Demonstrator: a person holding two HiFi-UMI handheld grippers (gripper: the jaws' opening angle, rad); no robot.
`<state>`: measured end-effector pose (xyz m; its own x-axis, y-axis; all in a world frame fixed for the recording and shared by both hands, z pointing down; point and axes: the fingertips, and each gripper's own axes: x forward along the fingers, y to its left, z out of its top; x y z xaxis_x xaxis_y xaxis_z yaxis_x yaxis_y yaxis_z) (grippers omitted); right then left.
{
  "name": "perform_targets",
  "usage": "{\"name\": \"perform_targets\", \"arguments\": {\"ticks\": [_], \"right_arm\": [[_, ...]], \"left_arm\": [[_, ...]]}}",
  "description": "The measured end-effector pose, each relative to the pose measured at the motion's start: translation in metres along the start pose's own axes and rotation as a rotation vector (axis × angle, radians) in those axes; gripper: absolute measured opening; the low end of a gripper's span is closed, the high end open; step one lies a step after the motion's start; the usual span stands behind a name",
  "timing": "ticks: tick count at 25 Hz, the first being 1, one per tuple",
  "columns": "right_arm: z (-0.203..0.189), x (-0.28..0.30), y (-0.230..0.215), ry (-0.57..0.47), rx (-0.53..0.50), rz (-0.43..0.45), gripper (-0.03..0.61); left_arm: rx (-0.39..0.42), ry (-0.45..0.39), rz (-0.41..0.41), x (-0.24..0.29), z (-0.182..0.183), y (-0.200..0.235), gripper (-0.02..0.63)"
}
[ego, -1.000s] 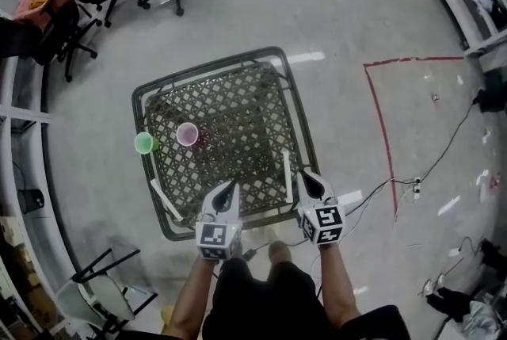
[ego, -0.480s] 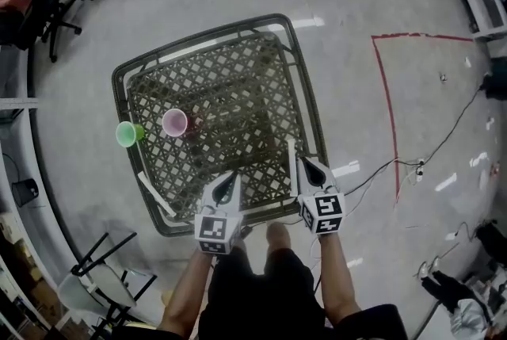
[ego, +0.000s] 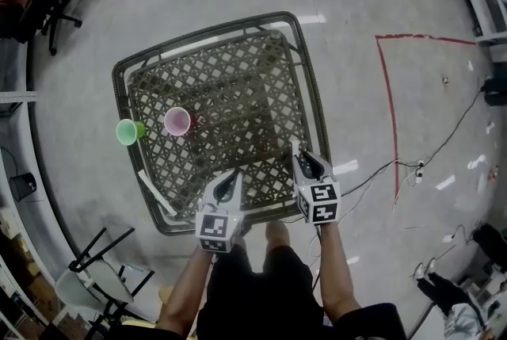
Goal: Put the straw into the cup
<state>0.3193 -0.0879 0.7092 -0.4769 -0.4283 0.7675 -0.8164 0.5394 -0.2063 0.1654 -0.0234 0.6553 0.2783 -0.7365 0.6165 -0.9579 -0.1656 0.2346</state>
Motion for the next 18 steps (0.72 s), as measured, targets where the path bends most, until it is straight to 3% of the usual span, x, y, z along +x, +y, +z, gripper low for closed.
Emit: {"name": "perform_targets", "arguments": {"ticks": [5, 18], "right_arm": [[-0.009, 0.013, -0.004, 0.065, -0.002, -0.024, 0.123], [-0.035, 0.038, -0.005, 0.164, -0.015, -0.047, 0.104]], "left_arm": [[-0.019, 0.004, 0.012, -0.004, -0.001, 0.007, 0.006], [-0.054, 0.011, 0.027, -0.003, -0.02, 0.032, 0.006]]}}
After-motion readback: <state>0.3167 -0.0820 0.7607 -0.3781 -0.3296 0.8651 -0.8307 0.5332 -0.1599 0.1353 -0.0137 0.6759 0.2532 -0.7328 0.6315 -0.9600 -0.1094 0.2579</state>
